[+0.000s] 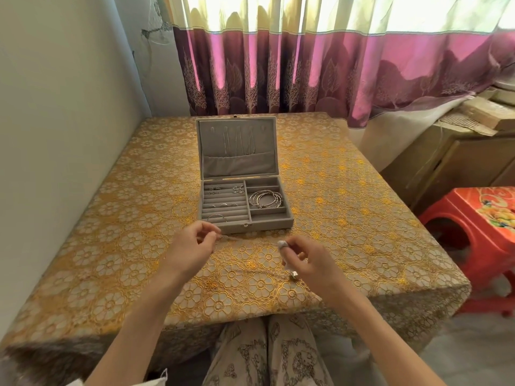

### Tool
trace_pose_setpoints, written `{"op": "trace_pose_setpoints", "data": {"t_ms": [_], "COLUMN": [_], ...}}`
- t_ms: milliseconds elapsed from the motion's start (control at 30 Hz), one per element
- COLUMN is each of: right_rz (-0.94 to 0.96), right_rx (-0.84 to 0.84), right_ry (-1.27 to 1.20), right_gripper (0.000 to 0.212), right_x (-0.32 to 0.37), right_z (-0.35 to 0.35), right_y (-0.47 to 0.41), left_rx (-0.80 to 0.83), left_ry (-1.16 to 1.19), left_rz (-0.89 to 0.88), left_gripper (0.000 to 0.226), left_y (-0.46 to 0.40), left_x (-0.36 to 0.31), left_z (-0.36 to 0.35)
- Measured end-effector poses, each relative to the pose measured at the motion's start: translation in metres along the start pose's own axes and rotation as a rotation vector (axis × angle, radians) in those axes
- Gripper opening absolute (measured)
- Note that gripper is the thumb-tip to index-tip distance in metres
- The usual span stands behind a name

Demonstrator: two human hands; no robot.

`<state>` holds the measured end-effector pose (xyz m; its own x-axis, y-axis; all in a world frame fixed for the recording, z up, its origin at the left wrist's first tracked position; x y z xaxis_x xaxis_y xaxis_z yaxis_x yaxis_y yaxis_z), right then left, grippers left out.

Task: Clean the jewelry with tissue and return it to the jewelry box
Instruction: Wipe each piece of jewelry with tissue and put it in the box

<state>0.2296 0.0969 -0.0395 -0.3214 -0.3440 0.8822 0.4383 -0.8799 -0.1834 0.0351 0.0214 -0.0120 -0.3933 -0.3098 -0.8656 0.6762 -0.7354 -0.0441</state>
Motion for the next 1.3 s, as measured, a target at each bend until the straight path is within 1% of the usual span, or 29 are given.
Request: {"op": "trace_pose_setpoints", "data": {"t_ms": [67, 100, 167, 200, 267, 300, 333, 400, 467, 500, 567, 700, 800, 867, 1033, 1200, 1300], "right_rz": [-0.061, -0.077, -0.098, -0.103, -0.109, -0.114, -0.118, -0.136, -0.157, -0.17, -0.205, -0.335, -0.437, -0.47, -0.439, -0.353, -0.29], "right_rx": [0.051, 0.075, 0.108, 0.117, 0.123, 0.12, 0.113, 0.087, 0.07, 0.071, 0.073, 0.052, 0.026, -0.01, -0.088, -0.166, -0.131], "right_ry": [-0.111, -0.144, -0.172, -0.183, -0.212, -0.222, -0.222, -0.21, -0.221, -0.241, -0.296, -0.495, -0.697, -0.763, -0.744, -0.571, -0.449], "right_gripper": [0.011, 0.012, 0.013, 0.013, 0.012, 0.011, 0.01, 0.01, 0.011, 0.012, 0.015, 0.029, 0.023, 0.02, 0.02, 0.016, 0.014], "right_x": [0.005, 0.007, 0.012, 0.013, 0.016, 0.017, 0.016, 0.015, 0.013, 0.012, 0.01, 0.005, 0.005, 0.004, 0.004, 0.003, 0.005], "right_z": [0.003, 0.002, 0.0, -0.001, -0.003, -0.003, -0.003, -0.001, 0.001, 0.003, 0.003, -0.003, -0.005, -0.006, -0.007, -0.006, -0.007], "right_y": [-0.002, -0.003, -0.004, -0.005, -0.004, -0.004, -0.004, -0.003, -0.002, 0.0, 0.003, 0.008, 0.009, 0.01, 0.011, 0.013, 0.014], "left_rx": [0.045, 0.074, 0.19, 0.273, 0.424, 0.451, 0.437, 0.343, 0.251, 0.231, 0.213, 0.227, 0.249, 0.256, 0.269, 0.24, 0.24], "left_ry": [-0.166, -0.213, -0.185, -0.118, 0.029, 0.085, 0.108, 0.08, 0.047, 0.057, 0.12, 0.261, 0.371, 0.439, 0.587, 0.614, 0.607], "left_rz": [-0.124, -0.198, -0.295, -0.301, -0.225, -0.179, -0.155, -0.157, -0.175, -0.171, -0.134, 0.027, 0.127, 0.175, 0.274, 0.305, 0.296], "left_gripper": [0.027, 0.034, 0.042, 0.042, 0.037, 0.032, 0.026, 0.016, 0.016, 0.015, 0.012, 0.013, 0.015, 0.016, 0.017, 0.018, 0.018], "left_y": [0.003, 0.006, 0.015, 0.021, 0.031, 0.033, 0.034, 0.032, 0.029, 0.028, 0.029, 0.031, 0.032, 0.031, 0.031, 0.031, 0.032], "left_x": [-0.001, -0.003, -0.009, -0.012, -0.016, -0.017, -0.016, -0.015, -0.012, -0.011, -0.011, -0.009, -0.008, -0.007, -0.009, -0.009, -0.01], "left_z": [-0.006, -0.011, -0.022, -0.029, -0.04, -0.044, -0.046, -0.044, -0.04, -0.039, -0.035, -0.036, -0.036, -0.036, -0.035, -0.034, -0.034]}}
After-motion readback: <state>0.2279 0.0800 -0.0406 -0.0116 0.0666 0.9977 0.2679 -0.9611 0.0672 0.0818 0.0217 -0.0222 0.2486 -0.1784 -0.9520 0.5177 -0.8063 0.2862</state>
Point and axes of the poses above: each hand's wrist, its own y-axis away from the middle knuckle, its own z-axis out of the back of the hand, x = y × z, the point moved 3 cm from there along -y, towards the middle knuckle, and after that the axes turned 13 degrees about -x, right-handed, at the moved point
